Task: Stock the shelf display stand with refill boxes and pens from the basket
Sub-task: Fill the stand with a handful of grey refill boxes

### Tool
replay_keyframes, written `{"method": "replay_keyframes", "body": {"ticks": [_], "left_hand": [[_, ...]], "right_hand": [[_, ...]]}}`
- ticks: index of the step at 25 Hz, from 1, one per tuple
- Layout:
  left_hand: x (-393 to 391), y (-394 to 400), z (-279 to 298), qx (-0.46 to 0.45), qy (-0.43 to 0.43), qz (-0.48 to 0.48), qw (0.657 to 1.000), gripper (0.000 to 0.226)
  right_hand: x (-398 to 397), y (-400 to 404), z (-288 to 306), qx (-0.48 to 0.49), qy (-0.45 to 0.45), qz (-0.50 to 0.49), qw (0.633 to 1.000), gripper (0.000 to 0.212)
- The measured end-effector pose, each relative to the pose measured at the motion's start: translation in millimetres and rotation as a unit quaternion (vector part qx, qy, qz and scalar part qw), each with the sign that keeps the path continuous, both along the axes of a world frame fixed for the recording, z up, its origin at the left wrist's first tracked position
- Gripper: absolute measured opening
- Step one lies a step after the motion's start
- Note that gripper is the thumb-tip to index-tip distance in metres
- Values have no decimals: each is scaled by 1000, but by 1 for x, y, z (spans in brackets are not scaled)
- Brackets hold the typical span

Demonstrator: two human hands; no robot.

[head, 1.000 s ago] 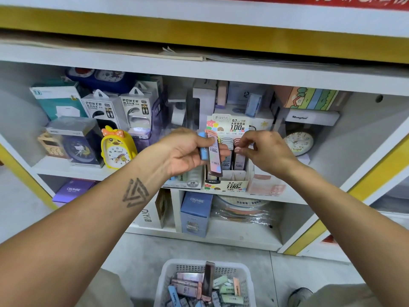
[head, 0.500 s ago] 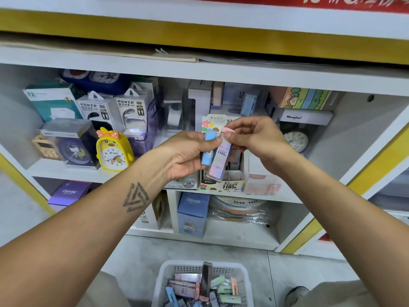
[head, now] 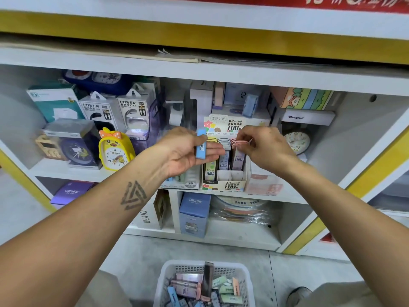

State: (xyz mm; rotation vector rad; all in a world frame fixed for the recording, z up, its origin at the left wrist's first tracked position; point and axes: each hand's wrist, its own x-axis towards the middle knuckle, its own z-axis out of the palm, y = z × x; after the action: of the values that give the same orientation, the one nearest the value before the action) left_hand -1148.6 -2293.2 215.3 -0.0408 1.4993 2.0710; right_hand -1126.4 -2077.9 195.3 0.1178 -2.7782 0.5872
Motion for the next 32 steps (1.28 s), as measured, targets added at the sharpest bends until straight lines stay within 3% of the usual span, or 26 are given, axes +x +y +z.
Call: {"method": "replay_keyframes", "body": {"ticks": [2, 5, 6, 8, 10, 11, 15, 20, 22, 25, 27, 32], "left_hand": [[-1, -3, -3, -38, 21, -12, 999, 33], [-2, -6, -6, -47, 28, -18, 998, 34], [-2, -7, -5, -35, 21, -16, 999, 32], [-2, -10, -4, -25, 22, -16, 999, 30], [0, -14, -4, -38, 40, -25, 998, 28], [1, -17, -4, -51, 54, -34, 997, 25], [1, -32, -7, -132, 136, -30, 982, 16], [-9, -65, -16, -219, 276, 18, 936, 20], [-13, -76, -18, -302, 319, 2, 898, 33], [-20, -98, -24, -499, 394, -14, 772, 49], [-17, -109, -27, -572, 419, -37, 704, 52], [-10, -120, -36, -622, 440, -169, 625, 63]], "right_hand": [[0, -2, -3, 38, -15, 0, 999, 8], [-2, -3, -3, 85, 38, -7, 996, 15], [-4, -7, 0, 55, 54, -8, 997, 15], [-6, -22, 6, -107, 40, 4, 993, 12], [-8, -43, 12, -311, -20, 44, 949, 11], [-8, -53, 13, -367, -40, 63, 927, 13], [-14, -82, 15, -393, -54, 93, 913, 10], [-22, -106, 13, -408, -104, 73, 904, 16], [-26, -110, 13, -400, -107, 76, 907, 7], [-32, -109, 8, -298, -46, 69, 951, 21], [-34, -110, 3, -206, 5, 71, 976, 23], [-38, -123, -12, -40, 71, 99, 992, 17]]}}
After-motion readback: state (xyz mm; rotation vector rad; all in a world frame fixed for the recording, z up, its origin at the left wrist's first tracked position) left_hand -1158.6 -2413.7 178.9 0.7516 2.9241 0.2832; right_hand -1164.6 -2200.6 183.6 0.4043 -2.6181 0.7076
